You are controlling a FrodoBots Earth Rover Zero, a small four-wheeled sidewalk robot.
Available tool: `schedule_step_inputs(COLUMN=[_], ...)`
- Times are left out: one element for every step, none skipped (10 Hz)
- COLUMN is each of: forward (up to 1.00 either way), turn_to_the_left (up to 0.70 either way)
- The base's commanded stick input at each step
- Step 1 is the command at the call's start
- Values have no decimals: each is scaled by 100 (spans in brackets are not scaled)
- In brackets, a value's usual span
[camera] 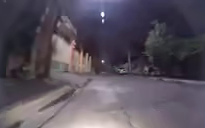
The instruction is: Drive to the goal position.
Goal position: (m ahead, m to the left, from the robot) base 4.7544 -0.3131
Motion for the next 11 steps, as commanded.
schedule_step_inputs(forward=[70, 70, 70, 70, 70, 70, 70, 70, 70, 70, 70], turn_to_the_left=[0, 0, 0, 0, 0, -11, -35, -35, -6, 0, 0])
